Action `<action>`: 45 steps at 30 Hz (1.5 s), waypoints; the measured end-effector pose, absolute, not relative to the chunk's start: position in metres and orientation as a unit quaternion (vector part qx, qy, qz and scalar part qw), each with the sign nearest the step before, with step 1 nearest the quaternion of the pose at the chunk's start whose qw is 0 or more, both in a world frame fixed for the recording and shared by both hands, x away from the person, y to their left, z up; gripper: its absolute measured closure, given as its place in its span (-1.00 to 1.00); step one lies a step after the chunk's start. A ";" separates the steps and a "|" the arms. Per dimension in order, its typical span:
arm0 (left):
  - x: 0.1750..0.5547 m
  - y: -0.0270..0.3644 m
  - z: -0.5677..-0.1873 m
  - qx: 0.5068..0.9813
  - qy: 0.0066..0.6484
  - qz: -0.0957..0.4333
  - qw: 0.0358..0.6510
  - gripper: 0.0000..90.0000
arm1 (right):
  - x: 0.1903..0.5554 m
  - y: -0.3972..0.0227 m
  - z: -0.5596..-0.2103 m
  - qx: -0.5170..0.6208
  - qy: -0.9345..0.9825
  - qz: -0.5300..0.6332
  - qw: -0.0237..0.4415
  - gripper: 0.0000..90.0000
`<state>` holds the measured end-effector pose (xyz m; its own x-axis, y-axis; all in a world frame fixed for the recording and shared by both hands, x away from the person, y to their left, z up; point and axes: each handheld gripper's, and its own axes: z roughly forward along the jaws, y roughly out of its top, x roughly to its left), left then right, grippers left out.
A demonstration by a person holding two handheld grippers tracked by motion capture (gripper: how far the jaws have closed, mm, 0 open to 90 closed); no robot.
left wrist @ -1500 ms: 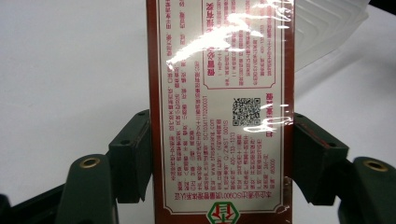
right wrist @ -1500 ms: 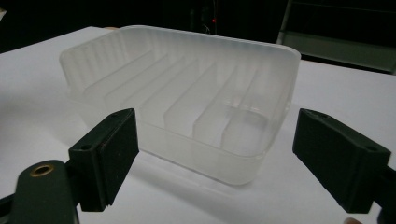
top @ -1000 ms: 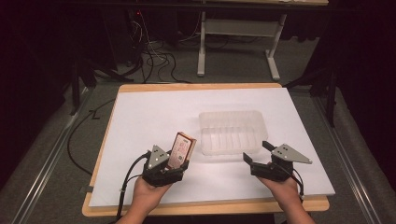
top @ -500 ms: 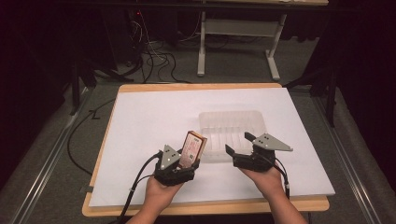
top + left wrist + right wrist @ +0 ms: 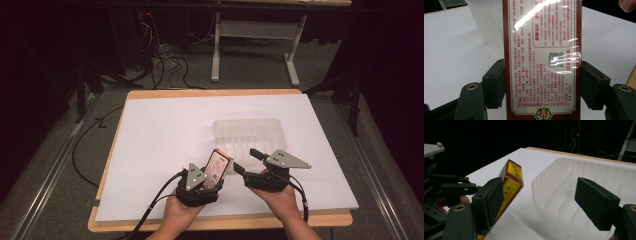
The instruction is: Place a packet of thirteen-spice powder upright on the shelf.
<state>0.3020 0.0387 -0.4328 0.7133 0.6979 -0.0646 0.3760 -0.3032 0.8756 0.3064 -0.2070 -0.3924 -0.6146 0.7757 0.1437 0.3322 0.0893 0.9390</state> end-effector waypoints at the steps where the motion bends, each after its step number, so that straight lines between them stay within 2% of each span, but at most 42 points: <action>1: 0.301 0.037 -0.433 0.791 0.338 0.166 0.482 -0.28 | 0.306 -0.207 -0.392 0.390 0.710 0.551 0.201 -0.47; 14: 0.292 0.028 -0.436 0.794 0.327 0.164 0.487 -0.28 | 0.302 -0.186 -0.400 0.389 0.722 0.548 0.166 -0.41; 24: 0.290 0.028 -0.435 0.790 0.326 0.174 0.490 -0.28 | 0.305 -0.181 -0.409 0.399 0.720 0.552 0.135 -0.14; 42: 0.292 0.027 -0.440 0.793 0.329 0.169 0.483 -0.28 | 0.304 -0.184 -0.412 0.388 0.719 0.566 0.113 0.33; 45: 0.293 0.027 -0.440 0.795 0.329 0.169 0.481 -0.28 | 0.303 -0.183 -0.412 0.387 0.719 0.566 0.113 0.36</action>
